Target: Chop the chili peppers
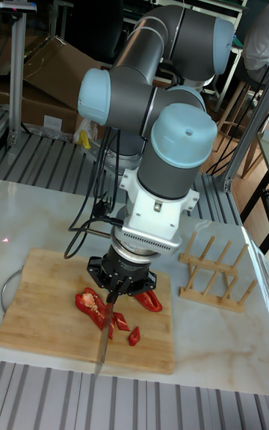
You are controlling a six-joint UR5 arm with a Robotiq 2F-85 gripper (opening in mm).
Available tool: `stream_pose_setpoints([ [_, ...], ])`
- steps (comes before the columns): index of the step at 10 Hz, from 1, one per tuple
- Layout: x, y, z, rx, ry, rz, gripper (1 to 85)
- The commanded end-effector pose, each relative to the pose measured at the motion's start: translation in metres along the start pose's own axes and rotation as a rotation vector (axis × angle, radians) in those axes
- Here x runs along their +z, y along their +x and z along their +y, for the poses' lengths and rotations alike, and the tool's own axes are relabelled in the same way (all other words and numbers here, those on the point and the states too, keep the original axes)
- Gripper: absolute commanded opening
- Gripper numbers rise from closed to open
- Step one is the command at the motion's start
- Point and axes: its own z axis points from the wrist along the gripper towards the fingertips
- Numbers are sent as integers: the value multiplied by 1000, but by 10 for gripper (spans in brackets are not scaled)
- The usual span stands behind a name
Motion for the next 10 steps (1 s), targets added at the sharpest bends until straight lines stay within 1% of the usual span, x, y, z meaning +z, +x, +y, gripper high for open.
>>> stream_pose_setpoints([
  [1,5,-6,3,2,-14,-8,13],
  [3,5,-6,7,6,-24,-7,13],
  [5,7,-7,4,3,-14,-8,13],
  [7,12,-10,2,-1,-13,-16,13],
  [10,12,-11,2,-12,-14,-22,13],
])
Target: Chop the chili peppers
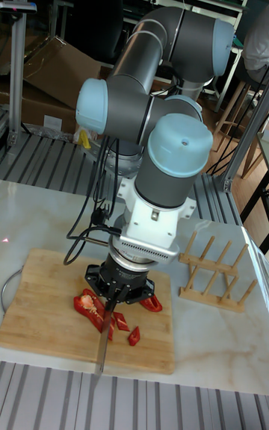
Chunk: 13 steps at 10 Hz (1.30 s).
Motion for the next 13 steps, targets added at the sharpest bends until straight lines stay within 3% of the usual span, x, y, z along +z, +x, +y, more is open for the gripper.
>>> stream_pose_setpoints([
  [1,0,-3,2,-13,-12,-13,13],
  [5,6,-9,-4,-43,-5,-38,13],
  [7,6,-5,-2,-45,-7,-19,13],
  [10,-8,3,5,-71,-2,28,13],
  [13,10,4,0,-105,-21,23,13],
])
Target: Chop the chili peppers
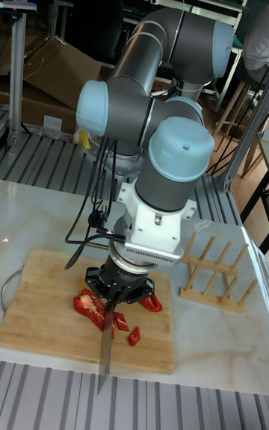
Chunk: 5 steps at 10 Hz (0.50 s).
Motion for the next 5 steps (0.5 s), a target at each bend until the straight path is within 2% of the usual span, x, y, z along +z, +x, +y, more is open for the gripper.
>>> stream_pose_setpoints([
  [1,8,3,-1,-27,-26,5,13],
  [5,-7,14,1,-39,-18,34,13],
])
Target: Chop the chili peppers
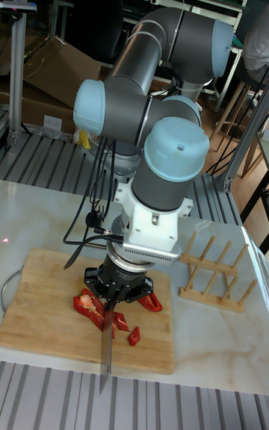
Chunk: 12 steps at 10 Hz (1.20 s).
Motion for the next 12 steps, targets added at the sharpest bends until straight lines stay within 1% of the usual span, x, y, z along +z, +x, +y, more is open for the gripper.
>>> stream_pose_setpoints([
  [1,-9,7,3,-8,-5,22,13],
  [2,-8,7,2,-11,2,25,13],
  [3,-1,6,2,-14,-10,12,13],
  [4,1,7,-1,-18,-13,8,13],
  [6,-1,8,-1,-20,-15,8,13],
  [8,-4,5,3,-15,-27,-8,13],
  [10,-6,0,4,-14,-28,-25,13],
  [12,-9,-2,10,-14,-37,-30,13],
])
